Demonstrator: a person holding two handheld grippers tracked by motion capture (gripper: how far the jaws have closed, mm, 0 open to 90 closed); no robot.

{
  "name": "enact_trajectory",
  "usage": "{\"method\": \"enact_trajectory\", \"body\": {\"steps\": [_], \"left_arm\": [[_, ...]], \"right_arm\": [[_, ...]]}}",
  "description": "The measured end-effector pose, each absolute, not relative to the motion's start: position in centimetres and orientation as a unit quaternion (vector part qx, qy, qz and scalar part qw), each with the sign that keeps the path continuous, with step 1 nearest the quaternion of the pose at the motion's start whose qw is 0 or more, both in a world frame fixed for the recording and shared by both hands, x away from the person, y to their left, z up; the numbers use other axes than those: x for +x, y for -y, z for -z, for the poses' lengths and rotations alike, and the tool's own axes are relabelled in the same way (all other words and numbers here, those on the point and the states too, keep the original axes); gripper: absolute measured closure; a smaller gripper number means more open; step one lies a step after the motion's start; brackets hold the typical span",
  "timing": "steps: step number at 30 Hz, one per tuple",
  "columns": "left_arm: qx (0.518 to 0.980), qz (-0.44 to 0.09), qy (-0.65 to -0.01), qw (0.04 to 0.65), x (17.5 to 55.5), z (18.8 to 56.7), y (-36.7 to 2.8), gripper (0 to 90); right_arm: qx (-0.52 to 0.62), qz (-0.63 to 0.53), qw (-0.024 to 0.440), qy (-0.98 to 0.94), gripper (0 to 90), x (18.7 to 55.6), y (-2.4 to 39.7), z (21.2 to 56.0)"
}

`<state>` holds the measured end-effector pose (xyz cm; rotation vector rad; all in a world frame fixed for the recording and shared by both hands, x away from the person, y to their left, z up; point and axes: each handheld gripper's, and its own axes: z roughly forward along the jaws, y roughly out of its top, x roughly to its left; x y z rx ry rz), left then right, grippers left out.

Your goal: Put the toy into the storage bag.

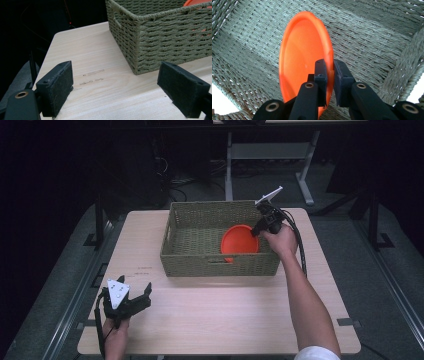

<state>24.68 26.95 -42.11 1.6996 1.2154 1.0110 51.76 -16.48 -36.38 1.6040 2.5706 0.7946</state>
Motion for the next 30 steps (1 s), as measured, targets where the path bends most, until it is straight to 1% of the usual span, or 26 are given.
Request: {"method": "enact_trajectory", "body": {"steps": [18,22,30], "left_arm": [[0.671,-0.4,-0.479,0.4,24.77,42.16,-26.82,12.7],[0.67,-0.399,-0.481,0.4,24.73,42.14,-26.86,12.8],[0.671,-0.399,-0.48,0.4,24.74,42.17,-26.84,12.8]], "right_arm": [[0.517,-0.231,0.014,-0.824,80.0,51.91,16.51,36.84],[0.52,-0.229,0.012,-0.823,78.8,51.98,16.63,37.05],[0.524,-0.224,0.023,-0.821,76.6,51.87,16.78,36.88]]}}
